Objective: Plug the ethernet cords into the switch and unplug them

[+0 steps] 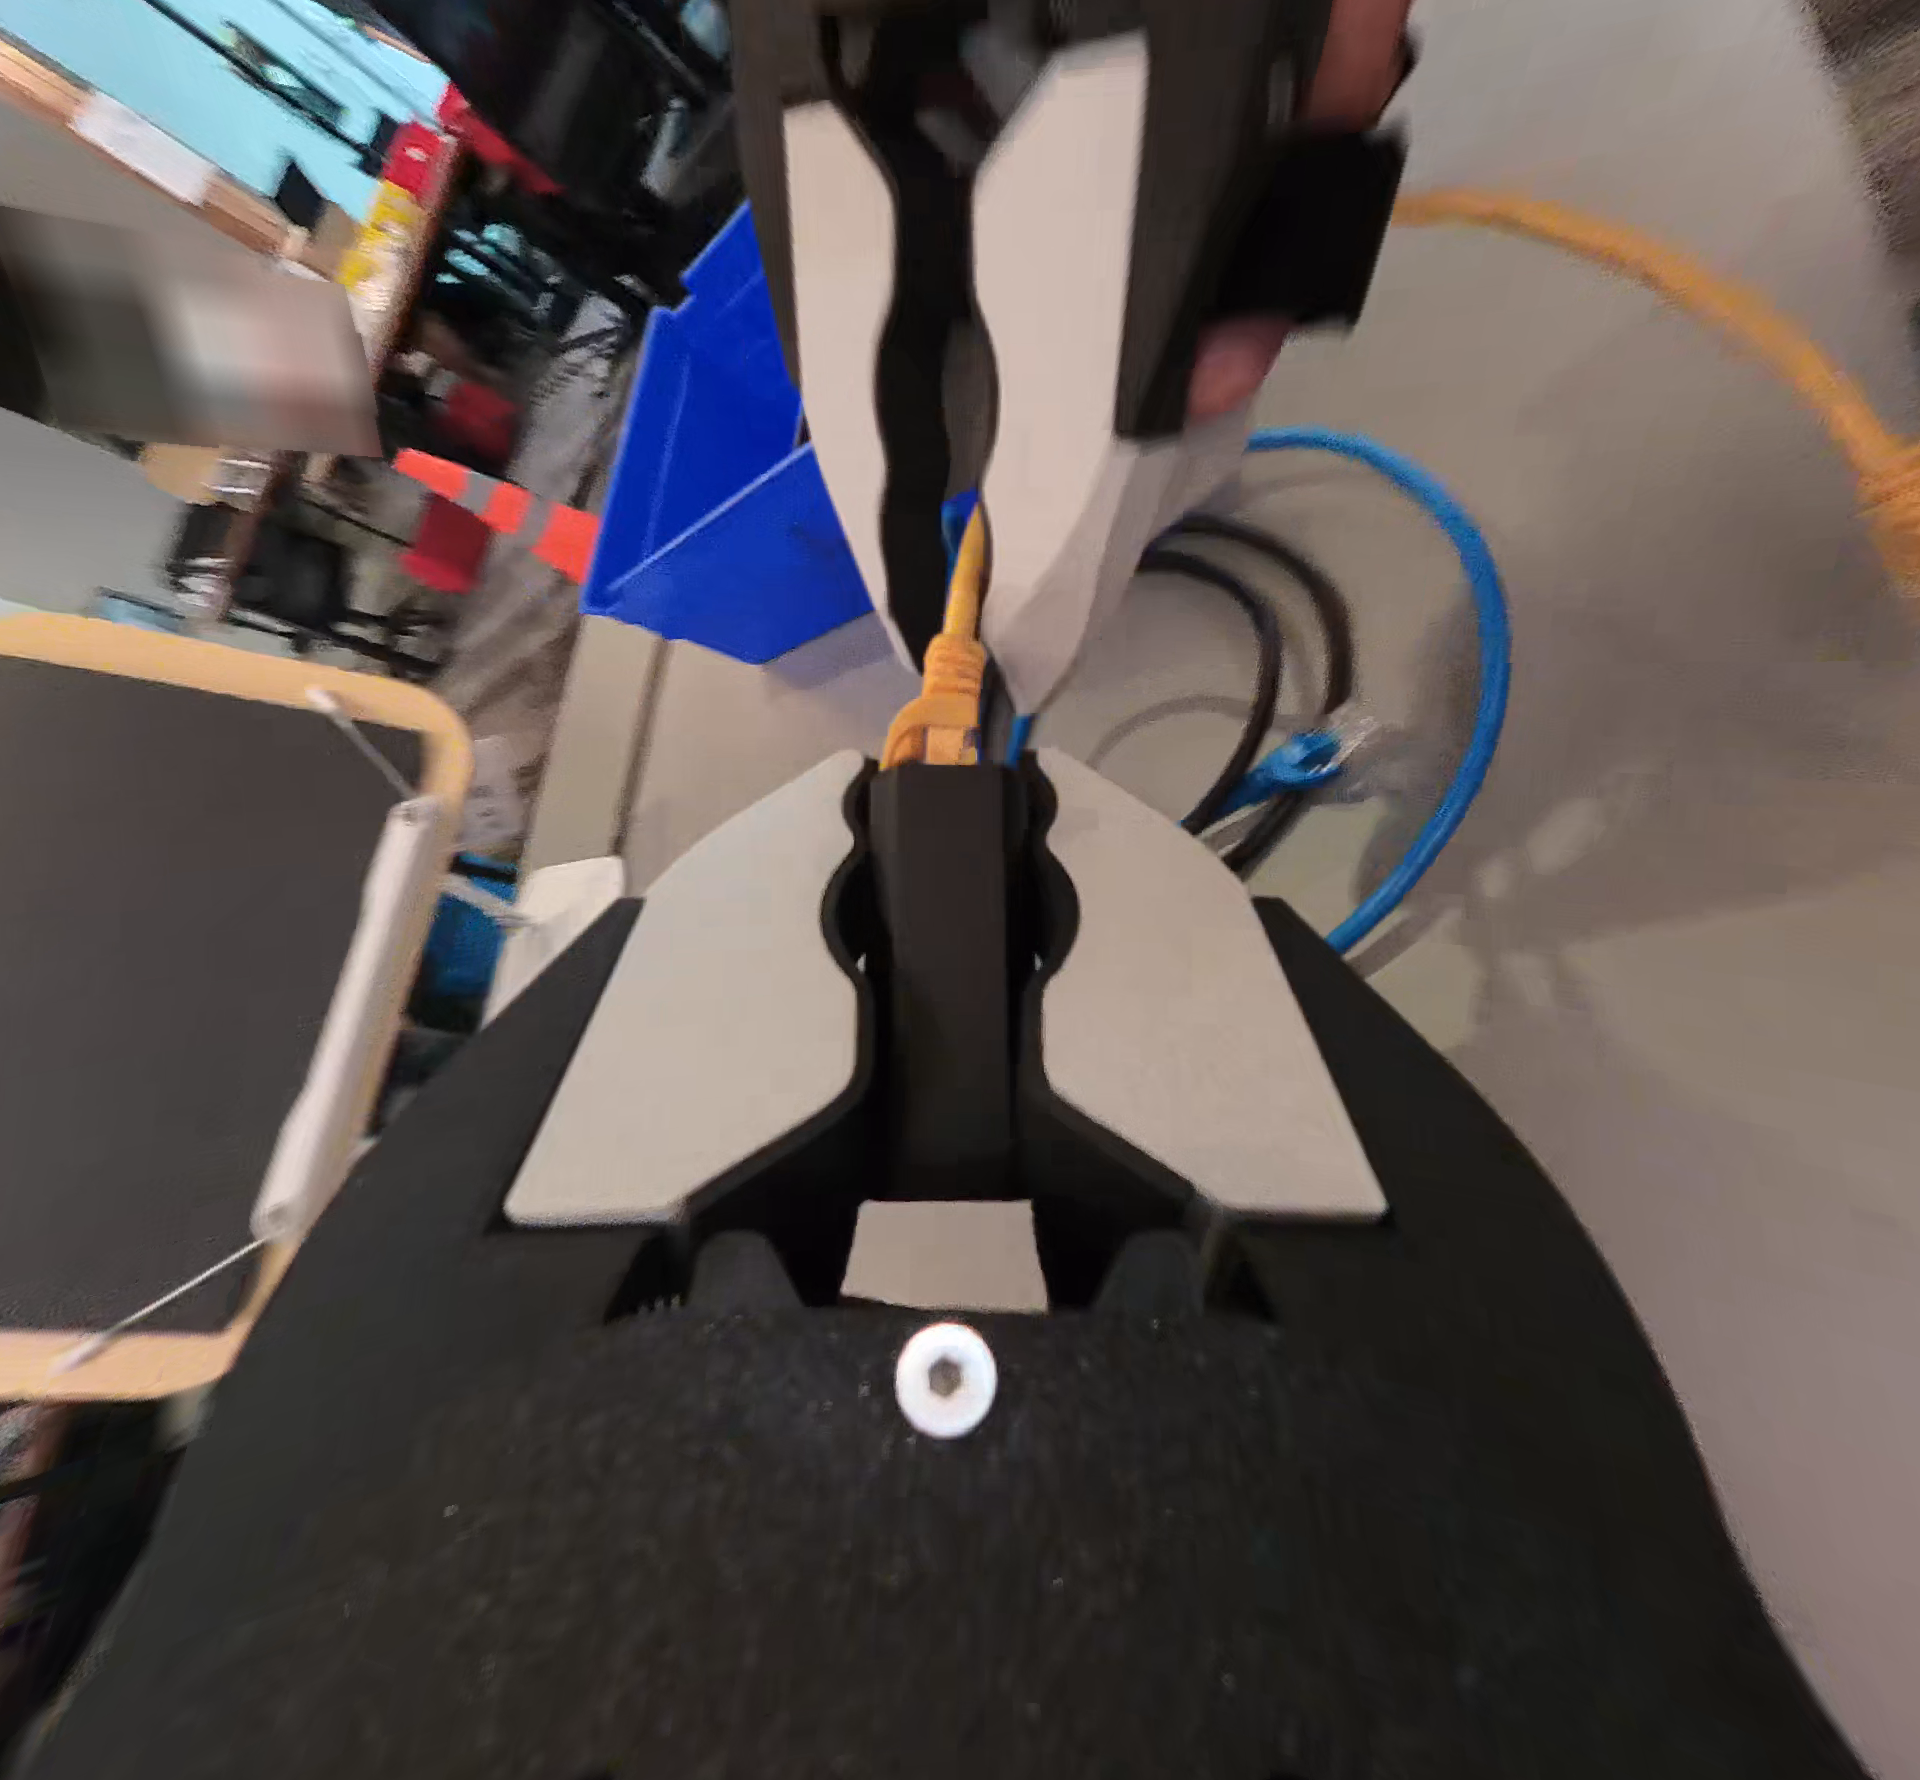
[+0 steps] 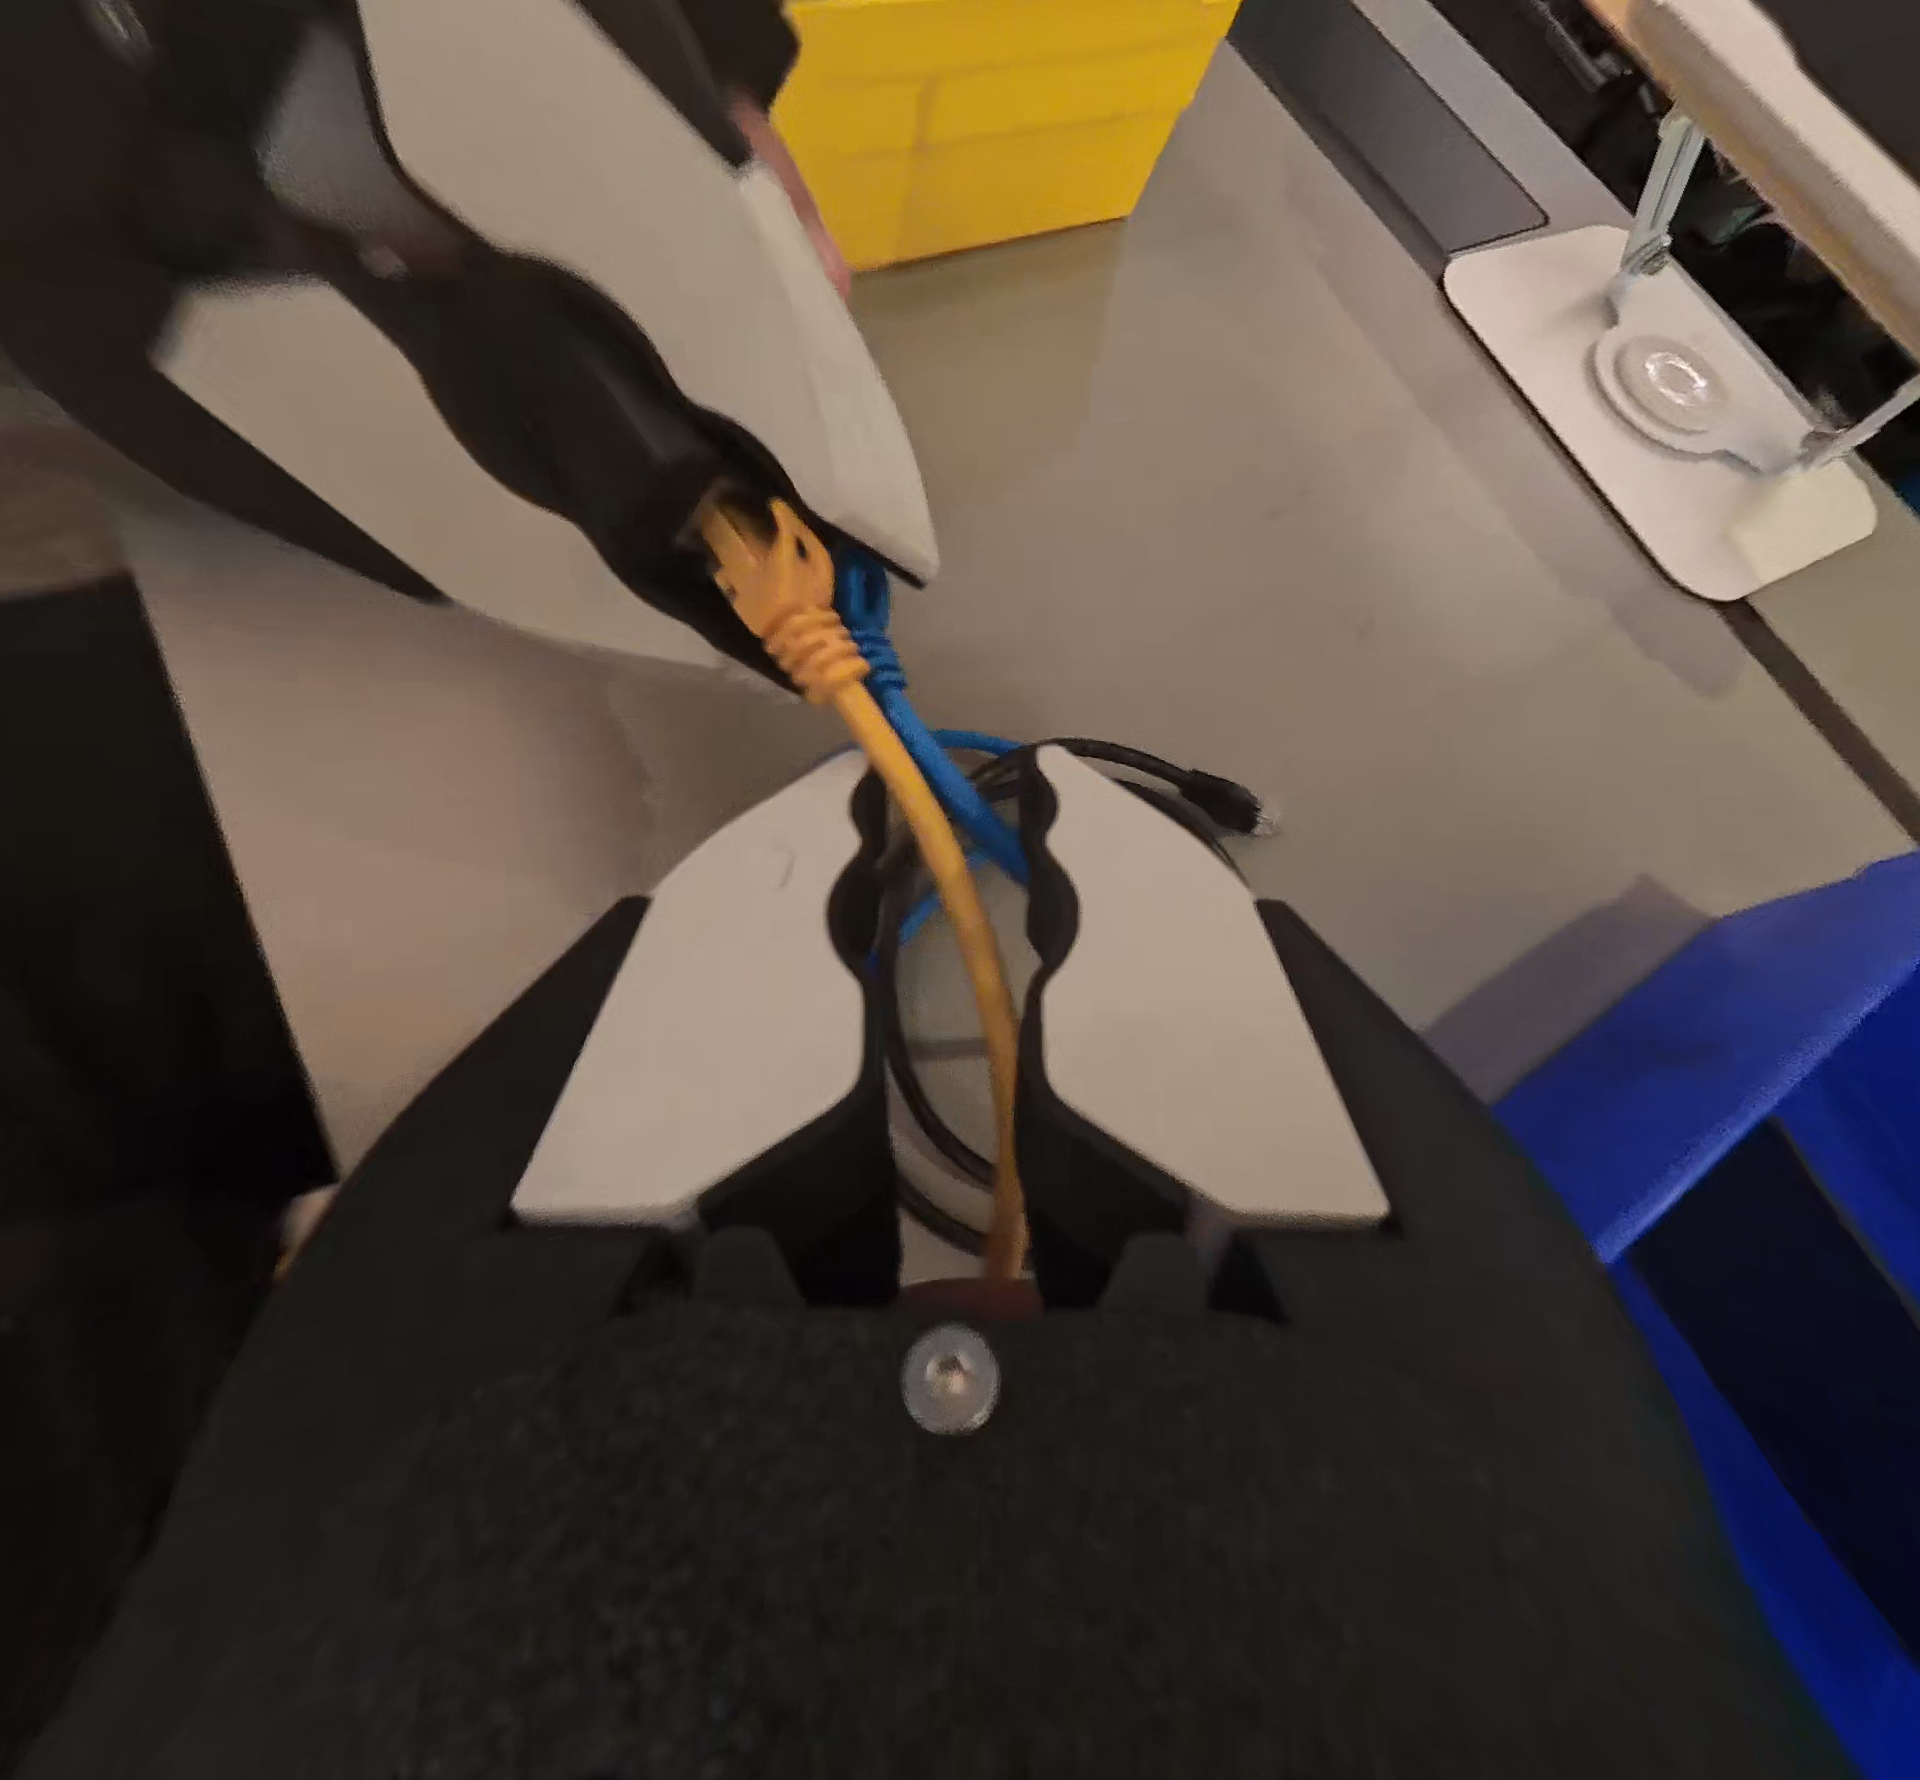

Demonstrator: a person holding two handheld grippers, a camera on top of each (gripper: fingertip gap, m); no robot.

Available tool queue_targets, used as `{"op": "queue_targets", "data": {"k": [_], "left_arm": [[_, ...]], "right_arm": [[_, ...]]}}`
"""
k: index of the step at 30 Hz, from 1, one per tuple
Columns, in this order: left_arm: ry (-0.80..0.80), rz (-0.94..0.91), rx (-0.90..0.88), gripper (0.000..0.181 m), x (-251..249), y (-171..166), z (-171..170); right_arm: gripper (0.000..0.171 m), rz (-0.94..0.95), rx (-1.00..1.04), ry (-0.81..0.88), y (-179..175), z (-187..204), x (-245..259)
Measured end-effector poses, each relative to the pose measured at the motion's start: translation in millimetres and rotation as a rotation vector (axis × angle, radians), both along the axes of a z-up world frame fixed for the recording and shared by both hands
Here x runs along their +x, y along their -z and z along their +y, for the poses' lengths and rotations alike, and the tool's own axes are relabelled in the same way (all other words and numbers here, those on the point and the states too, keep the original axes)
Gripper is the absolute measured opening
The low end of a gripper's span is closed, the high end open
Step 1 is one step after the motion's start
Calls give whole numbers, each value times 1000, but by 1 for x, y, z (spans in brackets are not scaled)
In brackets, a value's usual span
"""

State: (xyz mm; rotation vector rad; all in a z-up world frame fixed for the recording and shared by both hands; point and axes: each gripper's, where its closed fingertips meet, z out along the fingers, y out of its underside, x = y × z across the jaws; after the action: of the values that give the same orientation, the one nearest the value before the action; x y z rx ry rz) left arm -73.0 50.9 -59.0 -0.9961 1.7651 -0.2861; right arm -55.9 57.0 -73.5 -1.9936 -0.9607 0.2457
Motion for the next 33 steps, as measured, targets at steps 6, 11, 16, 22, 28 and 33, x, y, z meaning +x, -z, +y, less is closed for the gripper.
{"op": "queue_targets", "data": {"k": [6, 11, 16, 22, 28, 33], "left_arm": [[-5, 89, -80, 25, -9, -7, -6], [-11, 108, -44, 25, -8, -6, -20], [-80, 37, -144, 40, -13, -11, -22], [-51, -75, -344, 41, -39, -21, -27], [-43, -85, -328, 42, -48, -13, -23], [59, -115, -330, 28, -48, -18, -40]], "right_arm": [[27, -191, 135, -58, -5, -7, -7], [12, -220, 124, -114, -9, -19, -18], [7, -264, 194, -162, -11, -23, -20], [6, -144, 217, -205, -11, -28, -19], [5, -106, 238, -280, -13, -38, -25], [5, 44, 227, -370, -21, -52, -34]]}}
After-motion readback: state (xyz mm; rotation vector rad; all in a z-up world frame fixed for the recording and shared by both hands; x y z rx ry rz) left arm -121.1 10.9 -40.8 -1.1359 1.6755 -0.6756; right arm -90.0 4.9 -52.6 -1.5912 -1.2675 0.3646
